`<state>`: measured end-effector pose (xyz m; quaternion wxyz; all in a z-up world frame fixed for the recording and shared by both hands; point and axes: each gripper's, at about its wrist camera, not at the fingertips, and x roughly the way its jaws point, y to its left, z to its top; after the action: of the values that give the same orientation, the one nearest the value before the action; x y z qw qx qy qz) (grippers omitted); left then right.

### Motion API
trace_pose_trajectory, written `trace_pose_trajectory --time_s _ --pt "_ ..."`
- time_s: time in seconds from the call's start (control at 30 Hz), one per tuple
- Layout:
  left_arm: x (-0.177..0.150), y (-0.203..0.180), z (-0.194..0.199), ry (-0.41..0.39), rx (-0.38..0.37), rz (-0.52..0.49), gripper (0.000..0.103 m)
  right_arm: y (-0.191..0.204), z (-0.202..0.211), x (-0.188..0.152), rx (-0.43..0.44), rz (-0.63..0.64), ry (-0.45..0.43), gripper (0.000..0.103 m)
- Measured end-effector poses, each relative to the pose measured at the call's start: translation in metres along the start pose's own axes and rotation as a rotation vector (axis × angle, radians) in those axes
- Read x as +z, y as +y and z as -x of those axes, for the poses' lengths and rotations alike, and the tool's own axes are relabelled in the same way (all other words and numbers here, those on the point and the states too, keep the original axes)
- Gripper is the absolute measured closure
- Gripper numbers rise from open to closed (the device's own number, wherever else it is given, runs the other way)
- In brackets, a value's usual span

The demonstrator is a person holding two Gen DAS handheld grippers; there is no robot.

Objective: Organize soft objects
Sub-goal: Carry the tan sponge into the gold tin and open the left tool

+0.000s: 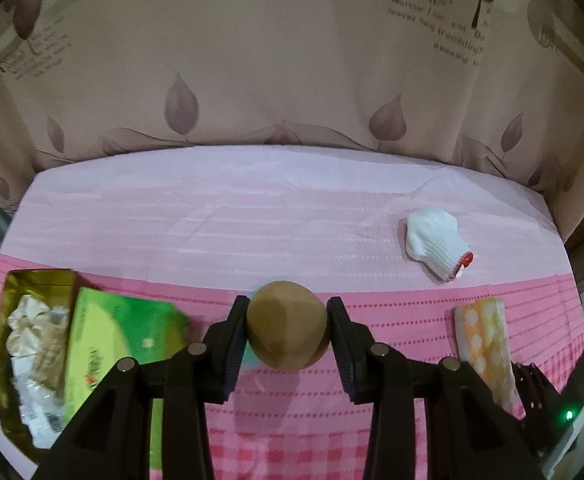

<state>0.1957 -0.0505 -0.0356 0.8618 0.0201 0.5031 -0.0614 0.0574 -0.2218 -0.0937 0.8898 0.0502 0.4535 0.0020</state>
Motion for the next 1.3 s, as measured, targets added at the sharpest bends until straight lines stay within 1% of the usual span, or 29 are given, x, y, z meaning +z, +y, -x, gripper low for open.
trace_pose_trajectory --time_s 0.23,0.43,0.63,0.73,0.9,1.3 --pt "-0.014 0.019 0.038 -0.042 0.031 -0.022 0.063 0.002 -0.001 0.0 -0.012 0.009 0.001 0.057" --pt "-0.027 0.048 0.065 -0.073 0.064 -0.024 0.063 0.002 -0.001 0.0 -0.016 0.012 0.001 0.057" --pt "-0.035 0.082 0.084 -0.091 0.097 -0.013 0.063 0.005 0.0 -0.001 -0.029 0.023 0.004 0.057" --pt "-0.039 0.099 0.093 -0.095 0.104 0.002 0.063 0.005 -0.001 -0.001 -0.035 0.027 0.005 0.057" --pt "-0.045 0.133 0.102 -0.104 0.145 0.047 0.063 0.007 -0.001 -0.001 -0.044 0.033 0.007 0.057" --pt "-0.068 0.223 0.096 -0.075 0.25 0.189 0.063 0.009 0.0 0.0 -0.062 0.045 0.01 0.057"
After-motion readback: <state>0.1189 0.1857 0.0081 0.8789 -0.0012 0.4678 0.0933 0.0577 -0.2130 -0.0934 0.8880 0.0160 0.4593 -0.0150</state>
